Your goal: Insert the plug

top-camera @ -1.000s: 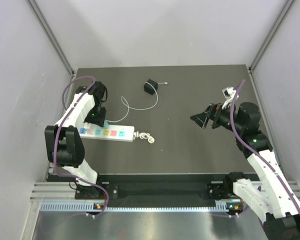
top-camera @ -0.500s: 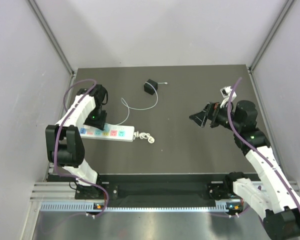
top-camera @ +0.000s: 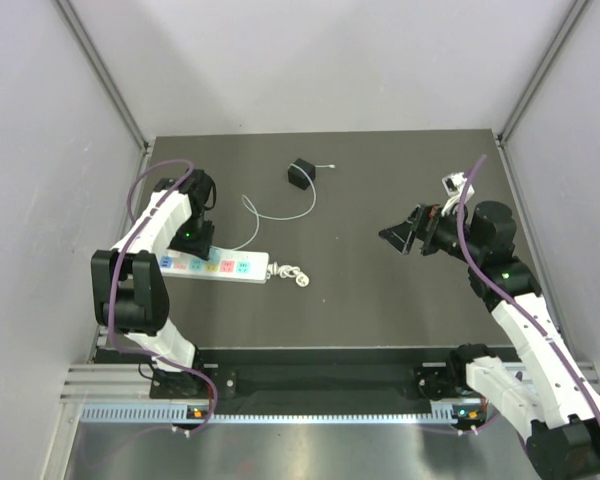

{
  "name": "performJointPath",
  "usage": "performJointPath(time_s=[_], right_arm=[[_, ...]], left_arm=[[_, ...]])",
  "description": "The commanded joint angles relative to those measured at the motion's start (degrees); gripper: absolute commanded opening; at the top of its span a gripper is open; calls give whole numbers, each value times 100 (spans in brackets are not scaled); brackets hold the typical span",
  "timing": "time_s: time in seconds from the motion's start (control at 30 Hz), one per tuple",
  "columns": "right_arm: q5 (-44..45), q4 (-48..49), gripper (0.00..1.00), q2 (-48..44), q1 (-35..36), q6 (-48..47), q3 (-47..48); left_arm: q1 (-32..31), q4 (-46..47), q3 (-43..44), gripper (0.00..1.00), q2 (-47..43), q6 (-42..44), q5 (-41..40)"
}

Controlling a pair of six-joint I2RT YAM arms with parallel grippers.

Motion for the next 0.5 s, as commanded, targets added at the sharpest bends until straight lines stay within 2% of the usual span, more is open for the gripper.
performJointPath(time_s=[0.0,0.13,0.47], right_arm=[[1,200,100,-102,-30,-10,233],[1,155,100,-233,-30,34,164],[-52,94,100,-523,-30,95,216]], left_arm=[[38,-212,-56,0,29,137,-157],[29,-441,128,0,12,199,-192],[29,209,-284,0,-59,393,27]])
